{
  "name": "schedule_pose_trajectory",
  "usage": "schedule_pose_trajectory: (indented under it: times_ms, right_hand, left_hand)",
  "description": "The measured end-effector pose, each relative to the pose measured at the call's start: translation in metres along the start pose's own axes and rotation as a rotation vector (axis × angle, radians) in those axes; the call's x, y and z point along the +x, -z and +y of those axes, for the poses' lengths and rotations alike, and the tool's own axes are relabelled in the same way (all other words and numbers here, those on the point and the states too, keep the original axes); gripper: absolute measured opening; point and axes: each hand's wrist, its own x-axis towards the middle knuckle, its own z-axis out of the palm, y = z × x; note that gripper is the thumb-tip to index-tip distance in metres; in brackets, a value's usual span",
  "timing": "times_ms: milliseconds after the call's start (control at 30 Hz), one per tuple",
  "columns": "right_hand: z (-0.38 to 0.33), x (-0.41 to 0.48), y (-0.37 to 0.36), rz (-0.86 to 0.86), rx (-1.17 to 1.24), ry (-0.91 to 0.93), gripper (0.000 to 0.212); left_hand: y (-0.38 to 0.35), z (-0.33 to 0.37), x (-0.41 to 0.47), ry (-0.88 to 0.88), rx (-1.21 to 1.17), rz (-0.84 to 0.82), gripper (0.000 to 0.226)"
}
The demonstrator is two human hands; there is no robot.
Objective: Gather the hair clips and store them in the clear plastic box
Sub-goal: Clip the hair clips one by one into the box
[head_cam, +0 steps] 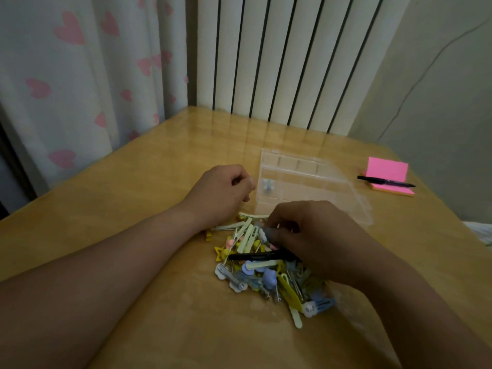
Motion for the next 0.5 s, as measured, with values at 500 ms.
schedule_pose_trajectory:
  times_ms: [500]
  right_hand:
    - [0.037, 0.074, 0.031, 0.316, 0.505, -0.411, 0.003]
  left_hand:
    - [0.001, 0.002, 0.002, 0.028, -0.023, -0.017, 0.026]
